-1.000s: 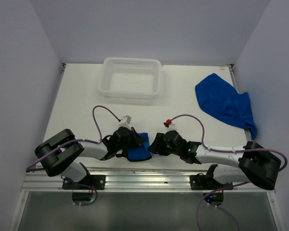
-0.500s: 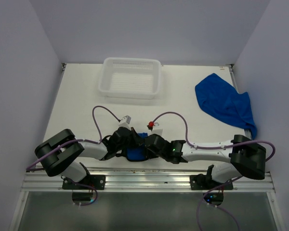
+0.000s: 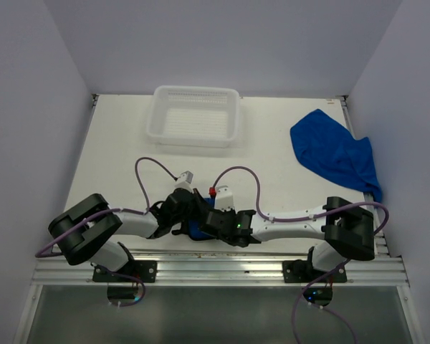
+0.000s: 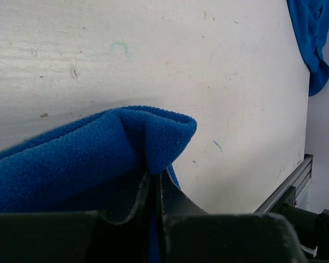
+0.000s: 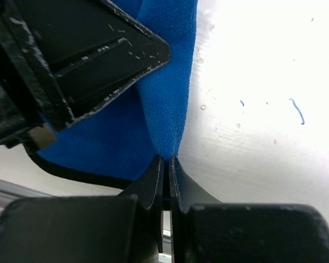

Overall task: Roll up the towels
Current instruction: Roll the towel

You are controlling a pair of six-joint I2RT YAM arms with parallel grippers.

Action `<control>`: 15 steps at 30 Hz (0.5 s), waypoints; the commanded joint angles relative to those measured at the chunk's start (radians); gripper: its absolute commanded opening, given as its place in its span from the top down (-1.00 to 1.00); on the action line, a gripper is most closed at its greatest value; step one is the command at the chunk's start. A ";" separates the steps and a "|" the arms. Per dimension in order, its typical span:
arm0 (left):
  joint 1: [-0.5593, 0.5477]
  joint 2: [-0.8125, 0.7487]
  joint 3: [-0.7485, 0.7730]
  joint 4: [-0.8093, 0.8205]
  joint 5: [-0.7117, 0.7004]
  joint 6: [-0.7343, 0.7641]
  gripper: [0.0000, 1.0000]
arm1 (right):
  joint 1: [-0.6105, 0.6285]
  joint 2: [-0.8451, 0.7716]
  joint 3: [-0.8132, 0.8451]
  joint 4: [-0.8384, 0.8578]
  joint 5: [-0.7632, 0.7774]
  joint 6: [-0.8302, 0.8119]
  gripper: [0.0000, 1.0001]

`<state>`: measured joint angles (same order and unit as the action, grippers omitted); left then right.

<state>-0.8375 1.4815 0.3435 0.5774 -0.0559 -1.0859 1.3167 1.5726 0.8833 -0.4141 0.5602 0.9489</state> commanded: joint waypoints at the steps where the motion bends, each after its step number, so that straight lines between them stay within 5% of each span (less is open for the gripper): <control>1: 0.015 -0.030 -0.006 0.003 -0.016 0.001 1.00 | 0.019 0.013 0.075 -0.103 0.121 -0.016 1.00; 3: 0.020 -0.038 0.006 -0.004 -0.006 0.004 1.00 | 0.027 0.018 0.100 -0.136 0.138 -0.038 1.00; 10: 0.037 -0.066 0.037 -0.030 0.045 0.018 0.35 | 0.027 0.015 0.161 -0.256 0.181 -0.202 1.00; 15: 0.049 -0.078 0.060 -0.040 0.076 0.024 0.41 | 0.029 0.014 0.161 -0.296 0.193 -0.275 1.00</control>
<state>-0.8028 1.4300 0.3656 0.5426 -0.0036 -1.0817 1.3407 1.5848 1.0191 -0.6411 0.6933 0.7483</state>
